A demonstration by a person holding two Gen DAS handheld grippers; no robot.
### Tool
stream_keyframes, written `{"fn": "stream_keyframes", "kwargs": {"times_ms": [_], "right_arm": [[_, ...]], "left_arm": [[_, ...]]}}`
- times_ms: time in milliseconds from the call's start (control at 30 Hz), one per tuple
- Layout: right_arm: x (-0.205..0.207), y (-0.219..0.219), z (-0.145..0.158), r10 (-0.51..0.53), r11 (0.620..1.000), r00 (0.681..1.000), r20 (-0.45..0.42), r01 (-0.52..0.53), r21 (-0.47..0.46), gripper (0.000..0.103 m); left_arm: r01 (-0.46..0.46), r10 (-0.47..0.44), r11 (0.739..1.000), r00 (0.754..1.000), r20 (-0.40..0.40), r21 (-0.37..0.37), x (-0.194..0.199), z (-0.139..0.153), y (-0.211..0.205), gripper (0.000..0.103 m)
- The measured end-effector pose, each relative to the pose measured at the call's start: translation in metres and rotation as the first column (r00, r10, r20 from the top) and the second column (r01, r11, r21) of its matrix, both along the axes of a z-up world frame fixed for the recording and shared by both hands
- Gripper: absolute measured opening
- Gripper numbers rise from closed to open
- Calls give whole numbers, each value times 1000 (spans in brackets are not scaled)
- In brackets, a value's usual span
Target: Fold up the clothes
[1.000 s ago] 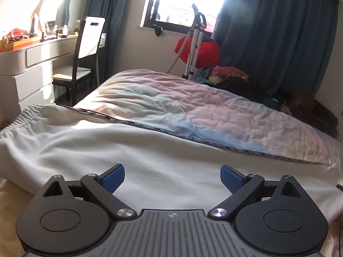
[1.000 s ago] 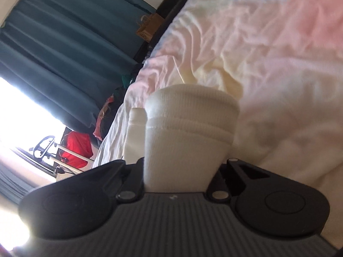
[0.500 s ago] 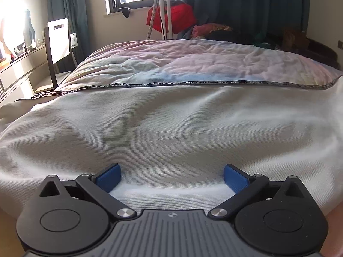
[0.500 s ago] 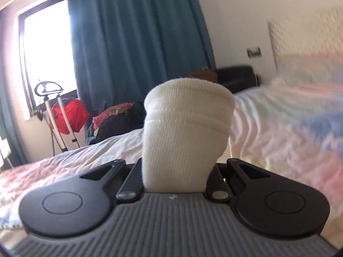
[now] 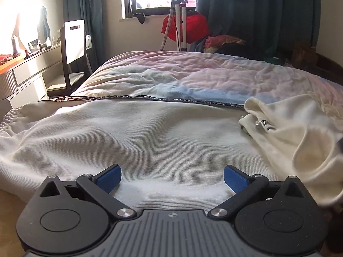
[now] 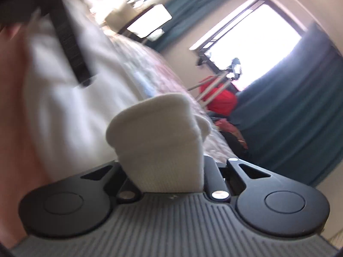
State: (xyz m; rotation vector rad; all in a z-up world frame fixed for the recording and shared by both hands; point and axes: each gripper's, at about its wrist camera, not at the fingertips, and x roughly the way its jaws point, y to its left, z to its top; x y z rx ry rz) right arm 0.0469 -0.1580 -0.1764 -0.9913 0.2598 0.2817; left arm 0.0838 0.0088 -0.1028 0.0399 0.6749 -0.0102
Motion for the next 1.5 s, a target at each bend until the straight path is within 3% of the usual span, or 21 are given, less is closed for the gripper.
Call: {"fn": "stream_keyframes", "kwargs": {"times_ms": [67,267,433,633,733,767,800,867,933,1033,1167,1233,1300,1367,1500], "right_arm": [[-4,10,-13,12,997,1000,4,-12,-71,13],[-12,12,-5,-2,998,1000,3,2,-65,14],[-7,21,18,-76,986,997,-34,80,148,14],[-7,45,18,-104,967,992,-75,118,224,19],[-9,43,22,-75,959,986,-151,113,258,45],[-10,40,27,-73,950,982,-172,121,287,63],[-12,36,32,-73,939,979,-191,132,319,89],[-19,24,46,-87,891,958,-272,197,409,103],[-26,10,58,-67,812,914,-400,283,511,103],[-50,-7,70,-3,721,874,-486,339,605,103],[-62,-18,93,-28,672,906,-423,330,662,103],[-53,-27,101,-99,651,913,-396,360,668,103],[-43,-37,110,-175,627,913,-368,392,673,103],[-35,-49,115,-246,592,901,-356,431,681,103],[-13,-88,107,-313,445,841,-441,540,714,103]], "left_arm": [[-12,13,1000,1000,10,-18,-2,4,5,103],[-38,40,993,999,19,-109,-1,10,21,102],[-55,60,984,998,24,-172,1,12,32,102],[-58,67,976,997,35,-211,3,14,39,102],[-49,59,977,997,44,-208,2,15,39,102],[-46,57,977,997,47,-207,2,15,39,102],[-42,54,978,997,51,-206,2,15,39,102],[-43,55,980,997,57,-197,1,16,39,102],[-49,61,981,996,60,-186,2,16,40,102],[-60,74,978,995,62,-200,-1,17,43,102],[-33,53,970,996,78,-242,-10,21,41,102],[10,18,959,995,96,-284,-16,24,37,102],[80,-44,932,993,108,-353,-17,26,31,102],[149,-113,887,988,107,-438,-11,25,23,100],[274,-262,822,960,97,-499,3,18,-6,97]]}}
